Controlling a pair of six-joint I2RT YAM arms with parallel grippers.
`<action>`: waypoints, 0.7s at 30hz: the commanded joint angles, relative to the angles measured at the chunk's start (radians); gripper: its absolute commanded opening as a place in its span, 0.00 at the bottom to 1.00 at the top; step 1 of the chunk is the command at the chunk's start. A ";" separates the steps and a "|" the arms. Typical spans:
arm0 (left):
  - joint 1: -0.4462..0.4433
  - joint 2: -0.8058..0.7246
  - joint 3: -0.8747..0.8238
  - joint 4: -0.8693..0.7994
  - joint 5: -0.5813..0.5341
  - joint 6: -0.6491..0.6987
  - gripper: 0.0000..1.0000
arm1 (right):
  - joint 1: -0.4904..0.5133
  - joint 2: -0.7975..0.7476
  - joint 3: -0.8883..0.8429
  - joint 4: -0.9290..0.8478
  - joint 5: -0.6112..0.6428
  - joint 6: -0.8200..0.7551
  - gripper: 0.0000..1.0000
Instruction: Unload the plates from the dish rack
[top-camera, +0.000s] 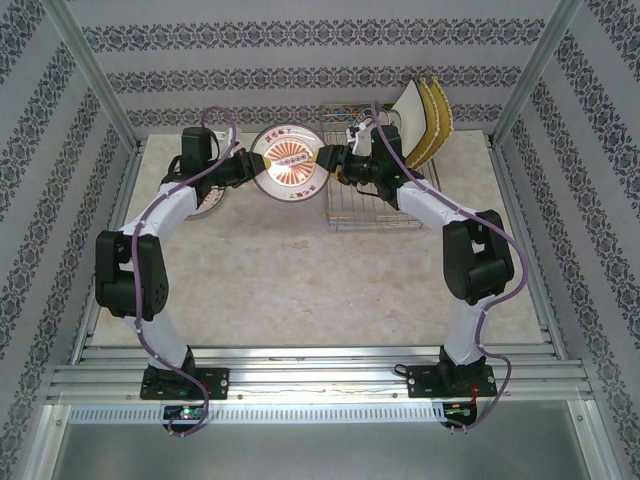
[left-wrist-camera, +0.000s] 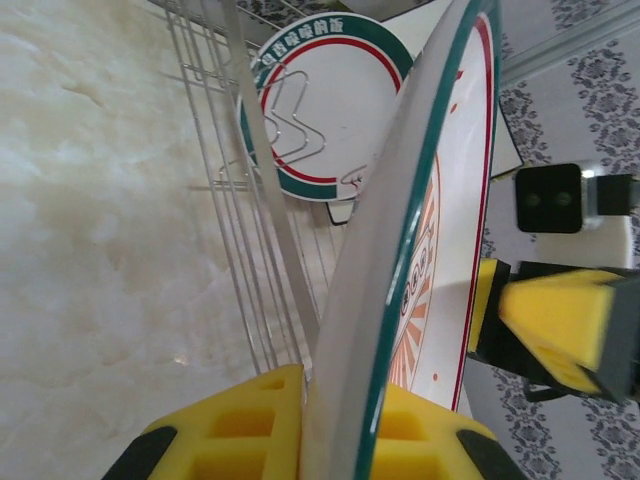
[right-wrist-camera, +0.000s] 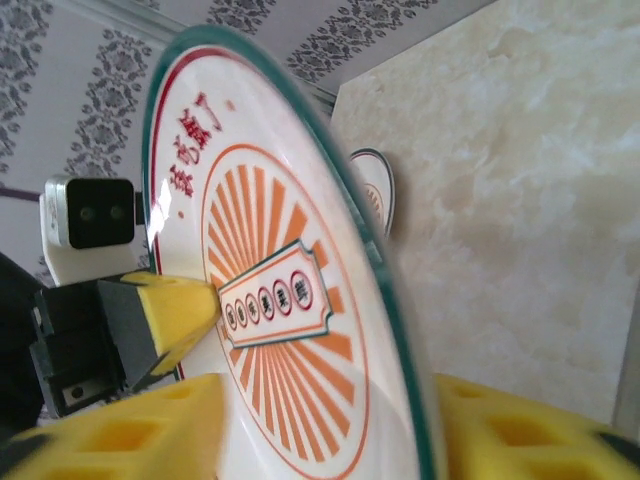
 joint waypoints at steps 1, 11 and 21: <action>-0.004 -0.003 0.026 0.018 -0.004 0.029 0.00 | -0.003 -0.012 0.024 0.020 0.005 -0.007 0.78; 0.005 -0.008 0.035 0.023 -0.001 0.023 0.00 | -0.017 -0.020 0.039 -0.054 0.035 -0.042 0.98; 0.040 -0.028 0.043 0.049 0.016 -0.002 0.00 | -0.040 -0.069 0.120 -0.371 0.205 -0.236 0.98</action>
